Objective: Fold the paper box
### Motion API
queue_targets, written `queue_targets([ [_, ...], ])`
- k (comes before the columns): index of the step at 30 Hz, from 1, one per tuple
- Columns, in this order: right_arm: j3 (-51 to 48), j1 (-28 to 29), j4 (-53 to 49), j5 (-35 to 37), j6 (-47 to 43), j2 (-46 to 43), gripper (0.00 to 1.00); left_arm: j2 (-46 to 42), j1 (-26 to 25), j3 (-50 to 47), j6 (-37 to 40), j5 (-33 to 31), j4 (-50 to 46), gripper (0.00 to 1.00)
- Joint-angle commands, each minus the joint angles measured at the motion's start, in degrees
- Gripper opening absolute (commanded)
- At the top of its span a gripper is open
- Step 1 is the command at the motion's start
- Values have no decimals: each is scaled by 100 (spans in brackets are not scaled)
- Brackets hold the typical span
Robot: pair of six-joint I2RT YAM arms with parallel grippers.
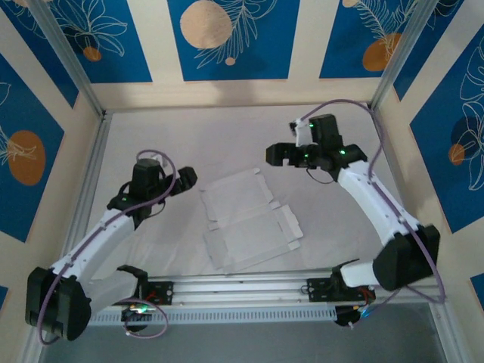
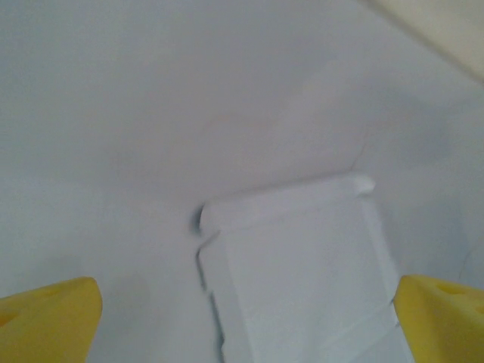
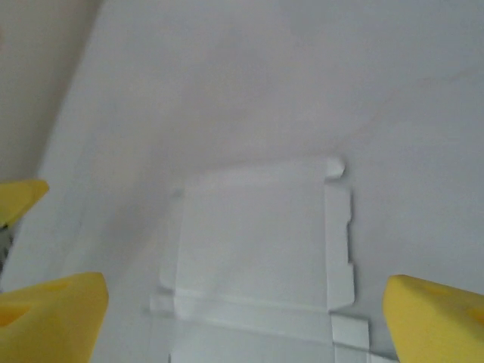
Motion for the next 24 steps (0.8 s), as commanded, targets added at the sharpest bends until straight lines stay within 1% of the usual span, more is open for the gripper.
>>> queue_targets([
  [1, 277, 57, -728, -610, -396, 698, 88, 121, -44, -235, -386, 601, -38, 97],
  [3, 491, 168, -812, -240, -265, 1140, 86, 620, -49, -221, -423, 972, 146, 92],
  [5, 590, 168, -672, -496, -216, 1439, 85, 1141, -52, -198, -493, 1325, 384, 89],
  [8, 811, 86, -617, -642, -207, 1928, 84, 1714, -53, -223, -593, 1737, 813, 84],
  [11, 1057, -28, -698, -1042, -343, 2378, 84, 2050, -53, -102, -526, 1824, 820, 82],
  [14, 1305, -98, -908, -1416, -516, 2856, 83, 2323, -57, 55, -505, 1857, 784, 82],
  [16, 1354, -134, -992, -1307, -471, 3061, 80, 2507, -57, 151, -556, 1925, 830, 81],
  [18, 1210, -219, -894, -984, -210, 2974, 79, 2714, -53, 261, -623, 1989, 849, 81],
  [19, 1047, -258, -780, -961, -94, 2824, 79, 2784, -53, 292, -643, 2022, 887, 79],
  [21, 616, -310, -587, -648, 184, 2377, 79, 2950, -54, 355, -704, 2111, 1001, 79],
  [24, 78, -353, -682, -98, 442, 1833, 79, 3220, -53, 455, -761, 2190, 1104, 77],
])
